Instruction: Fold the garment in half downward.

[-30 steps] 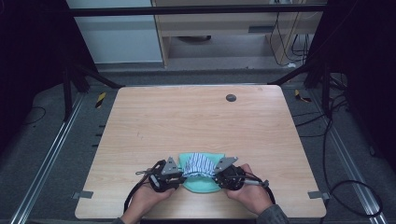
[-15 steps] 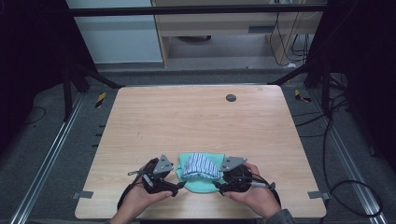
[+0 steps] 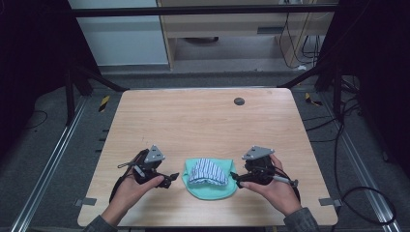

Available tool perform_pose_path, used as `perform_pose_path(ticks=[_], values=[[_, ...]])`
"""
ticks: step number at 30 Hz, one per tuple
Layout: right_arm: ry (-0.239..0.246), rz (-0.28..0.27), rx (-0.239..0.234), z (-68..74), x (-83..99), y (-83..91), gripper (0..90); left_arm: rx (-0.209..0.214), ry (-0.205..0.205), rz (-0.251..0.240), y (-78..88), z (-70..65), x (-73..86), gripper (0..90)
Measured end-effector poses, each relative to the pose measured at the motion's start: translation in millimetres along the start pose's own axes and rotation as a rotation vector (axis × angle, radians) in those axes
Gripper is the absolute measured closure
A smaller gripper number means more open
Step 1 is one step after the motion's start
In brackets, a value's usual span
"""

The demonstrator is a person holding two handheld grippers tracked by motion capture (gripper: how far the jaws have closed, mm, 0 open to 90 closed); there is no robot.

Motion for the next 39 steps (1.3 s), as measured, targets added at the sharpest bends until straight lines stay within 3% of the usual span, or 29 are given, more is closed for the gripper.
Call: perform_pose_path(ticks=[4,5,6,7,9,11,12,14,16,20,32,36,39], values=[[-0.019,-0.002,0.013,-12.4,0.8,-0.4,6.0,-0.023,0.019,0.012,-0.8,15.8,3.1,8.6],[-0.033,-0.006,0.036,-22.4,1.8,-1.5,6.6,-0.032,0.023,0.017,-1.8,21.7,4.8,8.6],[-0.033,-0.006,0.036,-22.4,1.8,-1.5,6.6,-0.042,0.032,0.026,-3.0,28.0,7.0,8.6],[-0.065,-0.005,0.055,-33.1,5.1,-4.8,7.4,-0.054,0.039,0.032,-4.5,35.8,9.8,8.6],[-0.069,-0.007,0.066,-37.6,6.4,-6.3,8.2,-0.072,0.049,0.045,-7.2,48.2,15.1,8.6],[-0.101,0.009,0.099,-53.7,14.7,-13.5,10.4,-0.089,0.069,0.056,-11.3,64.1,22.0,8.8],[-0.101,0.009,0.099,-53.7,14.7,-13.5,10.4,-0.089,0.069,0.056,-11.3,64.1,22.0,8.8],[-0.144,0.018,0.116,-69.8,23.0,-21.6,11.9,-0.123,0.102,0.063,-15.4,82.1,29.5,9.2],[-0.145,0.018,0.121,-73.6,24.6,-23.4,12.4,-0.128,0.117,0.066,-16.3,87.4,31.9,9.3],[-0.203,0.025,0.143,-94.5,33.4,-33.4,13.6,-0.153,0.160,0.078,-18.8,108.3,41.3,9.2],[-0.273,0.030,0.163,-119.2,44.2,-45.7,9.7,-0.185,0.181,0.079,-21.6,129.1,47.3,8.2],[-0.343,0.037,0.164,-126.1,48.8,-50.7,5.7,-0.213,0.191,0.073,-25.7,135.2,48.7,3.6],[-0.358,0.031,0.186,-133.6,51.3,-53.6,5.5,-0.231,0.194,0.065,-28.2,140.0,49.1,3.3]])
Point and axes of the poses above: each handheld gripper's, and its own axes: y roughly backward along the jaws, x roughly out of its underside, z roughly to its left, the point moved 9 cm from there along -y, roughly forward along the jaws, and after that the axes turned 2 degrees about y, right-handed, at the moved point
